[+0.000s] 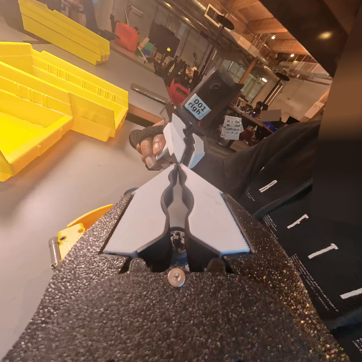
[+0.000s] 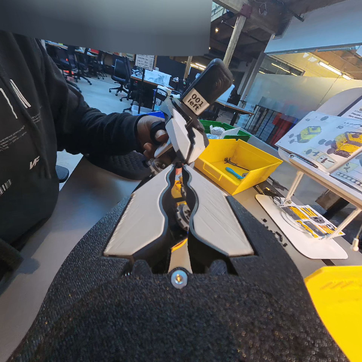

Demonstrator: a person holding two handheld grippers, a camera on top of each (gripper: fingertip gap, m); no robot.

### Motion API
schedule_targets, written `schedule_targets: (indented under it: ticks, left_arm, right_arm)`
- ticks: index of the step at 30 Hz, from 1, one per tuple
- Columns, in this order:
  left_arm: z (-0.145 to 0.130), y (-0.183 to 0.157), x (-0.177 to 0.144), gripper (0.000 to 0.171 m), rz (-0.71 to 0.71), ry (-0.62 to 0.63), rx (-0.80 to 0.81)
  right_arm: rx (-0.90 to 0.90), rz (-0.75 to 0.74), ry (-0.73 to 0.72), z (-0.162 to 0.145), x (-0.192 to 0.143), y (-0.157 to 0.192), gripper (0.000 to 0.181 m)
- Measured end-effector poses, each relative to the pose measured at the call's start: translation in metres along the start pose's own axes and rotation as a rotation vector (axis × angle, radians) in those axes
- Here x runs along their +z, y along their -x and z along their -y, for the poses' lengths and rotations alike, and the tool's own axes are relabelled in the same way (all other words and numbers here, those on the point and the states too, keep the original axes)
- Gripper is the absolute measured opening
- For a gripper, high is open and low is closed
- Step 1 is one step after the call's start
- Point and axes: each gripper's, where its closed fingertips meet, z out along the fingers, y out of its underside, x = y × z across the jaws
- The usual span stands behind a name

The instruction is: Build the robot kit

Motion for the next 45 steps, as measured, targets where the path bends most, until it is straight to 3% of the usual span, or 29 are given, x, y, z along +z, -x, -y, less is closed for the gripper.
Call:
schedule_targets:
  ticks: [3, 10, 14, 20, 29, 36, 45]
  left_arm:
    - [0.007, 0.009, -0.008, 0.001, 0.084, -0.011, 0.079]
    - [0.015, 0.045, -0.07, 0.016, 0.341, -0.124, 0.224]
    - [0.008, 0.074, -0.099, 0.016, 0.43, -0.187, 0.229]
    - [-0.012, 0.102, -0.118, 0.016, 0.502, -0.193, 0.203]
    - [-0.026, 0.108, -0.111, 0.017, 0.49, -0.144, 0.195]
    - [-0.033, 0.109, -0.108, 0.018, 0.503, -0.096, 0.218]
    - [-0.036, 0.11, -0.108, 0.018, 0.501, -0.088, 0.217]
  right_arm:
    - [0.062, -0.023, 0.071, -0.017, -0.013, 0.0, 0.006]
    - [0.312, 0.02, 0.609, -0.141, -0.059, 0.026, 0.006]
    - [0.337, 0.031, 0.785, -0.174, -0.067, 0.031, 0.006]
    - [0.355, 0.047, 0.907, -0.185, -0.081, 0.03, 0.006]
    - [0.341, 0.064, 0.925, -0.179, -0.091, 0.032, 0.012]
    - [0.258, 0.11, 1.024, -0.181, -0.09, 0.032, 0.011]
    - [0.199, 0.242, 1.039, -0.184, -0.088, 0.034, 0.012]
